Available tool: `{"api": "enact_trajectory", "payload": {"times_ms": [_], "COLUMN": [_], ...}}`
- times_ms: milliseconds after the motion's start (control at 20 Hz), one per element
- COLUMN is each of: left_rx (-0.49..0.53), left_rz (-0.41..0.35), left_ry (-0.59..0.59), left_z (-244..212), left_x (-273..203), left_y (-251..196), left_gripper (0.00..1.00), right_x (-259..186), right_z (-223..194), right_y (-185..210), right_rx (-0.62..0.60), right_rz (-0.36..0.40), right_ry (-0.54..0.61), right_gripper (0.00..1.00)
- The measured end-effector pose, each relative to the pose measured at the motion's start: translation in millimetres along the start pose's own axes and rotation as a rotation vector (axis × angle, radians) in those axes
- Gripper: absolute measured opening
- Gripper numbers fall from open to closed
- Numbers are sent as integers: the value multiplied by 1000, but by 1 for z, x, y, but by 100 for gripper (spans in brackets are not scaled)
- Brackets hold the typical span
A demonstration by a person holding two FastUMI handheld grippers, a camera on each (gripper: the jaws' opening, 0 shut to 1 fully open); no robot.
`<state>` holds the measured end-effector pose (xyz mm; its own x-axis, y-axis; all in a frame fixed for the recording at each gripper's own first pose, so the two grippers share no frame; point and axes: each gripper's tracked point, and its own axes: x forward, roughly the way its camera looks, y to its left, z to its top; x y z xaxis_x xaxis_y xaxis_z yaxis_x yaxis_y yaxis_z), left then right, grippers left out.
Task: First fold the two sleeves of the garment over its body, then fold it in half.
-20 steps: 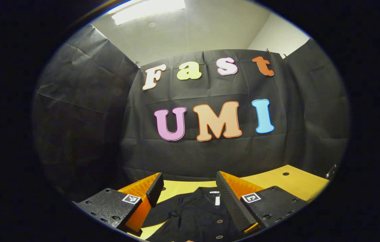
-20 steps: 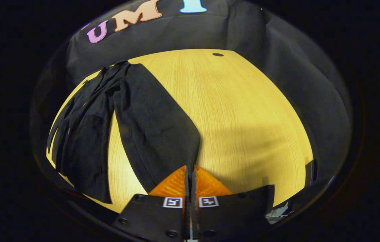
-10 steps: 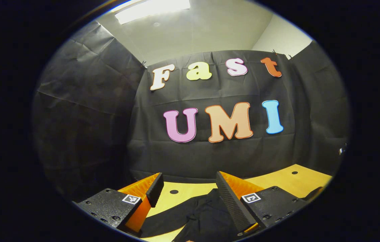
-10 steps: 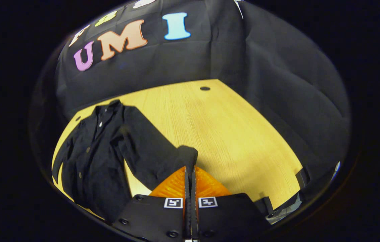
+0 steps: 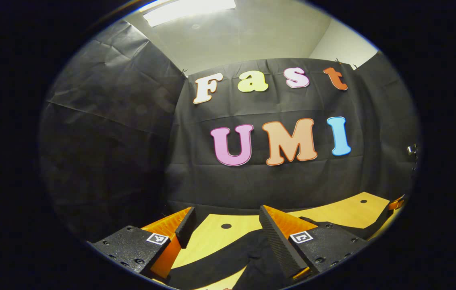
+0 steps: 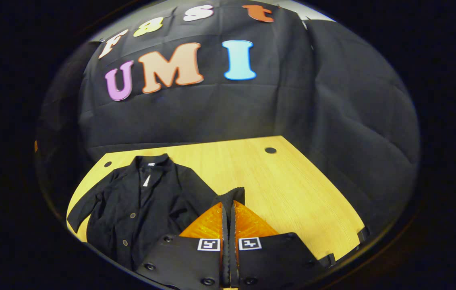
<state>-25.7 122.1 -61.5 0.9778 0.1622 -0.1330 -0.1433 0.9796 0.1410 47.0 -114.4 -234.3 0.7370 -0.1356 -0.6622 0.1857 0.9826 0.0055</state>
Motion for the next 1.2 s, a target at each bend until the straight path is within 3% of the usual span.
{"api": "enact_trajectory", "payload": {"times_ms": [500, 1200], "left_rx": [32, -1], "left_rz": [36, 112], "left_ry": [34, 102], "left_z": [-25, -62], "left_x": [4, 14], "left_y": [93, 174], "left_gripper": [93, 93], "right_x": [12, 37], "right_z": [39, 43], "right_y": [145, 299], "right_rx": [-72, -178], "right_rz": [108, 268], "right_ry": [-79, -48], "right_gripper": [2, 3]}}
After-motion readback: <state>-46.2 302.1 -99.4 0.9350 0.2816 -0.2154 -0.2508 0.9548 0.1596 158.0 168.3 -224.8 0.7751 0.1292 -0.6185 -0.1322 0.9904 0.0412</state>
